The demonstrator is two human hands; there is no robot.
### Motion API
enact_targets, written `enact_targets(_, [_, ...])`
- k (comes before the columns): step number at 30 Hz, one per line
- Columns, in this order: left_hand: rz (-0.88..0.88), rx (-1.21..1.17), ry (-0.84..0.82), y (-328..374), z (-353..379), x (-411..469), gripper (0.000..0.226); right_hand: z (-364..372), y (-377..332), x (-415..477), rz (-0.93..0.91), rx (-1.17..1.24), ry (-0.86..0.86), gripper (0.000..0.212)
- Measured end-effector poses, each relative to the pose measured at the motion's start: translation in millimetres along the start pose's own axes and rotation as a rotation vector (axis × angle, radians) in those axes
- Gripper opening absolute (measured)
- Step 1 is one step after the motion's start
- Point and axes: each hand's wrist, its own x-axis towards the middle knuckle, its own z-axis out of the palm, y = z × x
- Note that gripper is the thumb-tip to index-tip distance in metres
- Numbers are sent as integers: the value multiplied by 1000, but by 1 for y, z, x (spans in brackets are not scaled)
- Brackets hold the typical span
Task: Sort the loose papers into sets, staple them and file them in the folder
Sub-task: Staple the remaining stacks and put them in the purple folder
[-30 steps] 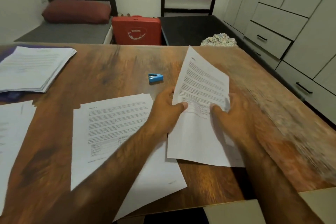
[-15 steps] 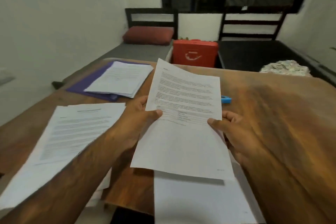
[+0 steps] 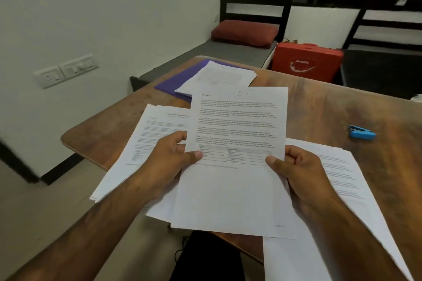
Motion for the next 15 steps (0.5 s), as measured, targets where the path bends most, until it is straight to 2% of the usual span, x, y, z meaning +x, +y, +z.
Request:
enact_targets(7, [69,97,-13,5,-2,-2,27,-2,-1,-1,0,-27,23,23])
enact_targets(9, [118,294,150,2,-11,3,18,-2,-1,0,20,-42,34,22])
enact_targets(11, [153,655,345,0,-30,11,17,-2,-1,1,33,-45,44,21])
enact_targets(13, [107,999,438,-3,-54,14,37,-2,-3,1,37,-71,48,19])
enact_targets(15, [-37,1148,504,-9,-79,7,57,-1,-4,1,40,-99,48,18])
